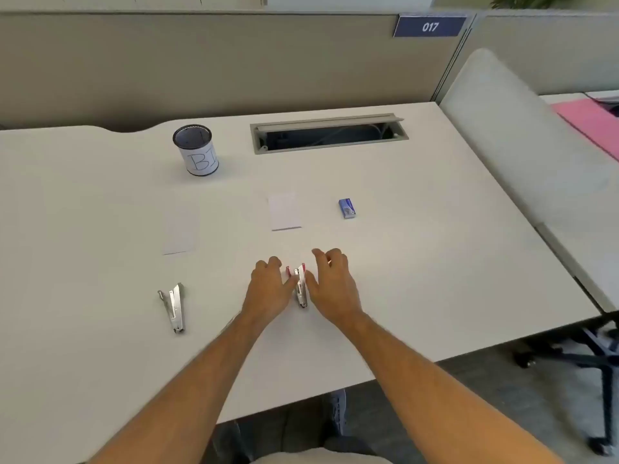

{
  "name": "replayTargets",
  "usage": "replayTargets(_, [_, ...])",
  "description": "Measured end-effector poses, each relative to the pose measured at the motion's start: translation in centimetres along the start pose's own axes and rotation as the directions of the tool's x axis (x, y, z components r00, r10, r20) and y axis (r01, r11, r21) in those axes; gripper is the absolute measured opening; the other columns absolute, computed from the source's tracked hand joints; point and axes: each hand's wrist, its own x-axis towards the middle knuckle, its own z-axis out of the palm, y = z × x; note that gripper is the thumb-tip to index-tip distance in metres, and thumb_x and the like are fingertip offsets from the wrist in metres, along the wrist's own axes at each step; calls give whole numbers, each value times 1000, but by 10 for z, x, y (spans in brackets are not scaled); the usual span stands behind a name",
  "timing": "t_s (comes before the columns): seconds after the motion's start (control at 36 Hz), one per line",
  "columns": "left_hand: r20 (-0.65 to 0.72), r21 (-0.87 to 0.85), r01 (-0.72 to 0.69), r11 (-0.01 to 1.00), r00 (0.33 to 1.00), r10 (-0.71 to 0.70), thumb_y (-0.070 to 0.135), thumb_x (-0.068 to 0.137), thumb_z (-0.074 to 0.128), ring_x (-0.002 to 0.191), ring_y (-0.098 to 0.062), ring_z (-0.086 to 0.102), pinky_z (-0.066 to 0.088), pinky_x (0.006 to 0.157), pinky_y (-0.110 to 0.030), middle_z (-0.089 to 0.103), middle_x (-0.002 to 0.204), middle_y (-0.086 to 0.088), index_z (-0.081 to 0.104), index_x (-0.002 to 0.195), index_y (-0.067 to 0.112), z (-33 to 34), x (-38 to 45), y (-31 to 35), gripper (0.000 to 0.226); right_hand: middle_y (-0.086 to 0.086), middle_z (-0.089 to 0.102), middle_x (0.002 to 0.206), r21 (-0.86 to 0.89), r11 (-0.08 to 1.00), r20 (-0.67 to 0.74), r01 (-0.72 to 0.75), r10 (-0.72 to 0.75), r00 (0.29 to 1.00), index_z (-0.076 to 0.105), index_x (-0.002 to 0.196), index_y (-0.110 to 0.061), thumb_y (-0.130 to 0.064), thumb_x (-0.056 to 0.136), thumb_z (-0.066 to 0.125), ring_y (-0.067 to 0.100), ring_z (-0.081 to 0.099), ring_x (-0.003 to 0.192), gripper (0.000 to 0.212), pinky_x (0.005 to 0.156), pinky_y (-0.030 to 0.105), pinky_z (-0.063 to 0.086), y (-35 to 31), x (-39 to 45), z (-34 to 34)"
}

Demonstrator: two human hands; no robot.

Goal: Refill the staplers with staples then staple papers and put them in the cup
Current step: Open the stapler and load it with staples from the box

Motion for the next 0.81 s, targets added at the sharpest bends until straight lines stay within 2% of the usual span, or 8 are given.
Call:
replayTargets(0.11, [1, 18, 52, 998, 999, -52, 37, 100, 60, 109, -34, 57, 45, 82, -36, 55, 117, -14, 56, 124, 4, 4, -3, 3, 41, 9, 49, 128, 56, 992, 66, -113, 109, 992, 47, 141, -11, -32, 102, 51, 26, 46, 119, 45, 77, 40, 54, -3, -1, 1])
replayTargets(0.25, [-19, 29, 55, 998, 998, -54, 30, 103, 56, 88, -27, 53, 41, 73, -34, 60, 111, -16, 57, 115, 3, 10, -2, 5, 29, 12, 52, 124, 126, 980, 144, -153, 135, 980, 49, 135, -8, -29, 102, 51, 30, 56, 109, 39, 83, 42, 54, -8, -1, 5])
replayTargets(0.31, [-31, 35, 45, 998, 999, -44, 26, 105, 52, 89, -29, 57, 44, 74, -38, 64, 108, -18, 58, 113, 3, 11, 1, 6, 26, 13, 54, 119, 137, 978, 170, -161, 137, 976, 52, 130, -8, -26, 102, 50, 31, 59, 103, 34, 81, 40, 53, -11, 0, 7])
replayTargets(0.42, [-59, -20, 68, 997, 996, -69, 27, 106, 49, 93, -35, 66, 55, 82, -45, 70, 103, -17, 61, 113, 0, 10, 3, 8, 30, 15, 56, 115, 120, 979, 206, -166, 139, 969, 54, 127, -6, -25, 103, 48, 30, 60, 98, 31, 74, 32, 46, -13, -1, 13])
replayTargets(0.61, [-70, 54, 148, 988, 987, -144, 32, 105, 48, 83, -32, 66, 55, 73, -38, 69, 91, -12, 64, 94, 2, 6, 17, 20, 36, 14, 57, 114, 103, 979, 227, -176, 149, 963, 57, 120, -3, -23, 103, 49, 27, 58, 97, 27, 72, 31, 41, -13, -1, 19])
replayTargets(0.72, [-103, 72, 202, 977, 976, -194, 24, 100, 53, 67, -27, 57, 45, 60, -32, 58, 70, -6, 50, 70, 9, 5, 23, 24, 34, 13, 58, 113, 104, 981, 234, -166, 138, 962, 57, 117, -4, -22, 102, 52, 26, 57, 96, 24, 72, 29, 39, -12, 1, 21])
replayTargets(0.81, [-104, 58, 229, 972, 969, -222, 14, 94, 56, 58, -23, 49, 39, 54, -29, 50, 63, -3, 42, 63, 11, 3, 25, 27, 33, 13, 58, 114, 99, 985, 237, -141, 115, 965, 57, 119, -5, -22, 102, 53, 27, 58, 98, 25, 74, 29, 40, -11, 3, 23])
